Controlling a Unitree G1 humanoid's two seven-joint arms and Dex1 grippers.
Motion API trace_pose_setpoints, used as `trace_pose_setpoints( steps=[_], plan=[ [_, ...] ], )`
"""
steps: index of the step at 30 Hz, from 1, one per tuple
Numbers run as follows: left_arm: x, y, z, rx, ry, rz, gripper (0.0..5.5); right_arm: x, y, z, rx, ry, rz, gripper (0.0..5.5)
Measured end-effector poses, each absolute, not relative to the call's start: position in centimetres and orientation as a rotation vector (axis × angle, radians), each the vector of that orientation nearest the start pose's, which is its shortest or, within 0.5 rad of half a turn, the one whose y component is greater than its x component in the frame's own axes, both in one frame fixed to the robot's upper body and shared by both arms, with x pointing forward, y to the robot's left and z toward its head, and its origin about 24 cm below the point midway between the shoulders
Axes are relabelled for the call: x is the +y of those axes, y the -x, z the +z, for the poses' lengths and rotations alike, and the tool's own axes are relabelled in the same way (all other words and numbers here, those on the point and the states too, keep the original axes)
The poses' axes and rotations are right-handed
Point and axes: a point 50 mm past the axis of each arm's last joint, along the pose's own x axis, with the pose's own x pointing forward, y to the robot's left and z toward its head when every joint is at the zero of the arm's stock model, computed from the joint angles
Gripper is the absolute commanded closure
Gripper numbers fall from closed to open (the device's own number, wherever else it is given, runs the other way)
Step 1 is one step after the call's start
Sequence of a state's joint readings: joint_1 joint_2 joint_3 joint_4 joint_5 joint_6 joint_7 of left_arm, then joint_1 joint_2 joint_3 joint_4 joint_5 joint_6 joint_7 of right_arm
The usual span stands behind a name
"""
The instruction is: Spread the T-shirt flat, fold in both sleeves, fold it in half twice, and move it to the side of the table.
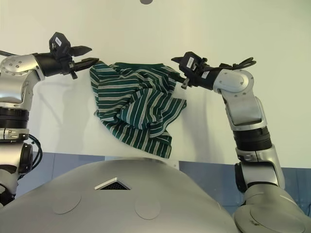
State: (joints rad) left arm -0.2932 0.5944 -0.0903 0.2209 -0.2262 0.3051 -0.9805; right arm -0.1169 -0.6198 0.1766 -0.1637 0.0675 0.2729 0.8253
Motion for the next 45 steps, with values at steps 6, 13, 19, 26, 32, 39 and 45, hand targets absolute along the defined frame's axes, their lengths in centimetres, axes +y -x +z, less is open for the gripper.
trace_pose_setpoints(
  steps=[6, 13, 19, 26, 32, 39, 45],
  plan=[
    [20.6, -27.5, 4.9, 0.524, -0.214, -1.013, 4.41, -17.7, -24.9, 7.0, 0.301, 0.535, 0.944, 3.52],
    [21.4, -27.5, 4.0, 0.560, -0.222, -0.963, 5.48, -17.7, -25.0, 6.8, 0.301, 0.513, 0.942, 3.52],
    [21.9, -27.8, 4.3, 0.517, -0.234, -0.930, 4.97, -18.4, -26.7, 7.3, 0.284, 0.405, 0.895, 3.52],
    [22.5, -28.1, 5.0, 0.469, -0.210, -0.898, 3.84, -19.2, -27.2, 6.1, 0.320, 0.360, 0.837, 3.52],
    [21.7, -28.5, 3.6, 0.539, -0.204, -0.914, 3.84, -19.0, -27.2, 5.9, 0.317, 0.349, 0.836, 3.52],
    [21.5, -28.7, 3.5, 0.554, -0.223, -0.941, 5.06, -19.2, -26.9, 5.3, 0.363, 0.289, 0.865, 3.52],
    [21.5, -28.4, 3.5, 0.536, -0.239, -0.948, 5.50, -19.8, -26.4, 2.9, 0.507, 0.165, 0.878, 3.71]
  ],
)
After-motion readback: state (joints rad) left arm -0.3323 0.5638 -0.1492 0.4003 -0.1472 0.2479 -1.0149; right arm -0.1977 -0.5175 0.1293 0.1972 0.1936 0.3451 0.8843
